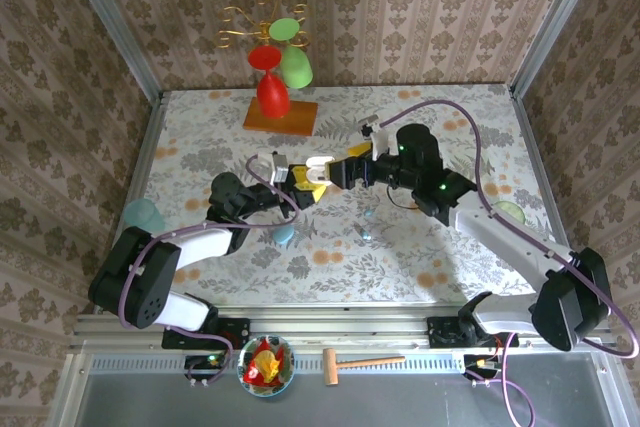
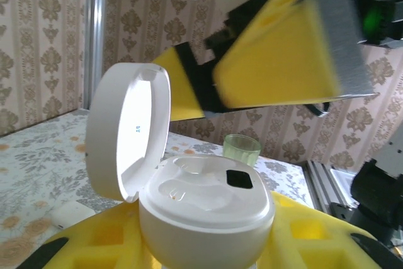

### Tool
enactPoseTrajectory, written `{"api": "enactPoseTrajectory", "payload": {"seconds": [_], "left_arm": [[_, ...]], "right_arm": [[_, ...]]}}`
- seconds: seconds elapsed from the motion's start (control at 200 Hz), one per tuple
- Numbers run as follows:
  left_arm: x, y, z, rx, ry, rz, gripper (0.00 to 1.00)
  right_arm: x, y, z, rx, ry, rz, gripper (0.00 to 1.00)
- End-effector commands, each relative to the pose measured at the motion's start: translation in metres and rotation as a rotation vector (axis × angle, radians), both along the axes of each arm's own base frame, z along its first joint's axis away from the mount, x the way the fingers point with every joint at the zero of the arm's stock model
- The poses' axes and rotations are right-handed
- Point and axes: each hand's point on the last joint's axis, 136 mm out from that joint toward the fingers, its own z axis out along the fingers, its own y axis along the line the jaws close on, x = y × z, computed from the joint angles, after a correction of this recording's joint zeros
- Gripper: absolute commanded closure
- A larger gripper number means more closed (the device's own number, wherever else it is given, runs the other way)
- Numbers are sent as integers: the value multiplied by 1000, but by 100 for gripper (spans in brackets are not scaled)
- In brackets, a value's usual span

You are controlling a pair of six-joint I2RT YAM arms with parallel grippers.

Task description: Insert wireless bluetooth earbuds into charging case

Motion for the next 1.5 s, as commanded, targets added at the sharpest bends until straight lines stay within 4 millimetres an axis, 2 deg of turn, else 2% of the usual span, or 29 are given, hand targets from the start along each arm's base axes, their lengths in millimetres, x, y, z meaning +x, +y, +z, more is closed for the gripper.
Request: {"api": "enactPoseTrajectory", "payload": {"seconds": [0.0,0.065,0.185,0.295,0.365,0.565,0.585,0.63,0.745,0.89,1.095,1.24,1.385,1.495], "left_arm": [[14,11,7,-24,-62,106,75],[21,16,6,-26,-63,146,75],[25,22,7,-26,-82,192,75],[25,24,9,-28,-98,204,75],[24,25,10,-29,-103,203,75],[18,26,9,-24,-109,192,75],[18,26,8,-22,-111,193,75],[17,26,7,-18,-112,194,75],[14,28,6,-13,-113,195,75],[11,29,5,1,-118,198,75],[10,27,1,10,-109,195,75],[9,25,3,9,-113,186,75],[8,24,4,9,-114,175,75],[7,25,5,9,-112,174,75]], "right_arm": [[-24,-4,30,87,-65,53,10],[-24,-17,32,98,-85,-16,10],[-7,-58,17,95,-44,-256,11],[11,-91,-15,74,56,-426,13],[22,-98,-38,6,107,-461,14],[52,-91,-106,-298,252,-399,17],[57,-90,-120,-331,287,-394,18],[65,-87,-136,-378,328,-374,19],[86,-82,-170,-464,413,-349,20],[115,-80,-201,-497,501,-334,23],[149,-72,-227,-454,569,-303,27],[165,-64,-239,-413,598,-263,32],[170,-55,-249,-382,621,-202,36],[164,-50,-256,-355,653,-165,41]]}}
